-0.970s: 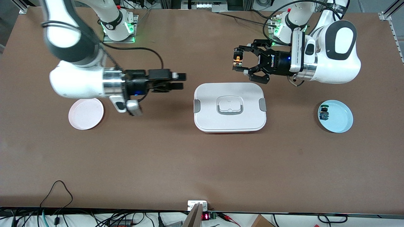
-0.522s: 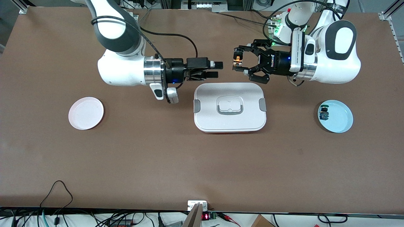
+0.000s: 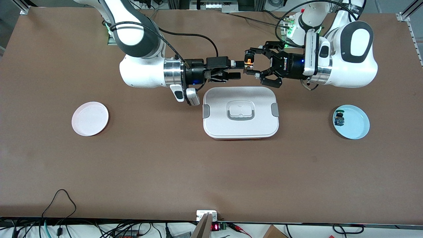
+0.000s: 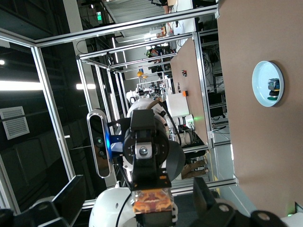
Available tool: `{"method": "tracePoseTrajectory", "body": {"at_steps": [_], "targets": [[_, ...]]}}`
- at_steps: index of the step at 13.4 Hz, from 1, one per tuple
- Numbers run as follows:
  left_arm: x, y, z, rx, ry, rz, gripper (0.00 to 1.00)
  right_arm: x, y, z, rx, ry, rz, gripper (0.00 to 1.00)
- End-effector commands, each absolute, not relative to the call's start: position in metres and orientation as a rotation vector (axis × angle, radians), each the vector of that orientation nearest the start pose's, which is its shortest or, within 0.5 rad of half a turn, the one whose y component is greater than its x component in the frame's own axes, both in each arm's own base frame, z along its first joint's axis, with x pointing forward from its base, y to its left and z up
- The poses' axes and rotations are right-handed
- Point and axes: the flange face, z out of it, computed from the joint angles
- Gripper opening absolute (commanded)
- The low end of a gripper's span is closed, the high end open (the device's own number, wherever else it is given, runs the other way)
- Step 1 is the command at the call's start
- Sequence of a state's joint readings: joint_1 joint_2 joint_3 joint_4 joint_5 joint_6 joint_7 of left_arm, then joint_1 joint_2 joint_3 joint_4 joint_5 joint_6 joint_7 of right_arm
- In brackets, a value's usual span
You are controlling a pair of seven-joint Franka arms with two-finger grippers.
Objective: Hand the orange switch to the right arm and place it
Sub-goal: 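Reach the right gripper toward the switch held by the left gripper, then close the right gripper on the orange switch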
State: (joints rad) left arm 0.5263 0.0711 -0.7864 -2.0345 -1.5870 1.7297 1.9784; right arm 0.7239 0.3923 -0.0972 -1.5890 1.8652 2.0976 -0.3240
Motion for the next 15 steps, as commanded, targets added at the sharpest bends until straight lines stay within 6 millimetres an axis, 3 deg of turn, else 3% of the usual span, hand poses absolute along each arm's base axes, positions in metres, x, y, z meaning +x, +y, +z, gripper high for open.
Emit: {"method": "tracePoseTrajectory", "body": {"at_steps": [1, 11, 15], "targets": [[0.519, -0.225, 0.487, 1.194, -1.197, 1.075, 0.03, 0.532, 0.471, 0.469, -1.568, 0.058, 0.105, 1.0], [0.519, -0.225, 0.487, 1.186, -1.209, 1.087, 0.04, 0.515, 0.488, 0.477, -1.591, 0.066, 0.083, 0.98], [0.518, -0.225, 0.483, 1.188, -1.204, 1.084, 0.04, 0.516, 0.487, 0.478, -1.591, 0.064, 0.08, 0.91]]}}
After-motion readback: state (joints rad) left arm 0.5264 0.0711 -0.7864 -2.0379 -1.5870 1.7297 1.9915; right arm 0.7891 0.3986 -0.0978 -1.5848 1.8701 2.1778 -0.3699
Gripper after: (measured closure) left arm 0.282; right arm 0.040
